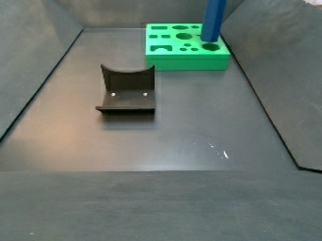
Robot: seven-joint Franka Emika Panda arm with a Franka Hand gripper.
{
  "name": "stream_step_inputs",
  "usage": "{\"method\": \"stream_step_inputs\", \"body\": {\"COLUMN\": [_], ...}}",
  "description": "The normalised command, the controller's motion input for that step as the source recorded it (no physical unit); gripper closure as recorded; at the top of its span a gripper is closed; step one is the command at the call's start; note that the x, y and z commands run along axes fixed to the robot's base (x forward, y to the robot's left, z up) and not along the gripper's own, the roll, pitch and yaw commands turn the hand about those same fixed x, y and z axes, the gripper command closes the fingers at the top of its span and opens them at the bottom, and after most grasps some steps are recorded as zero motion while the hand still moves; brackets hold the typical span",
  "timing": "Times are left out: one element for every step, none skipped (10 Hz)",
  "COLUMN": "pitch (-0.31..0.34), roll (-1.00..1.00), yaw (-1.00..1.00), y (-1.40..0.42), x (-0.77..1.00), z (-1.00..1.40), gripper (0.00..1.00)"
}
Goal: Insert the hexagon object.
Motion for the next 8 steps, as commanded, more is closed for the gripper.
{"method": "stream_step_inputs", "body": {"pitch": [-0.166,-0.086,-0.039,-0.041,-0.044,-0.040,-0.031,-0.049], "roll": [-0.15,-0.05,-0.11,-0.12,-0.12,-0.11,-0.06,-0.11], "yaw": [0.00,0.06,0.00,0.00,-0.01,-0.07,-0.15,-0.10], "y": [0.03,0.09,0.04,0.06,0.05,0.09,0.25,0.17], "x": [-0.30,0.00,0.17,0.15,0.08,0.12,0.00,0.00], "z": [-0.22,-0.37,-0.44,-0.38,-0.35,-0.38,-0.32,-0.28], "gripper": [1.00,1.00,1.00,1.00,1.00,1.00,1.00,1.00]}}
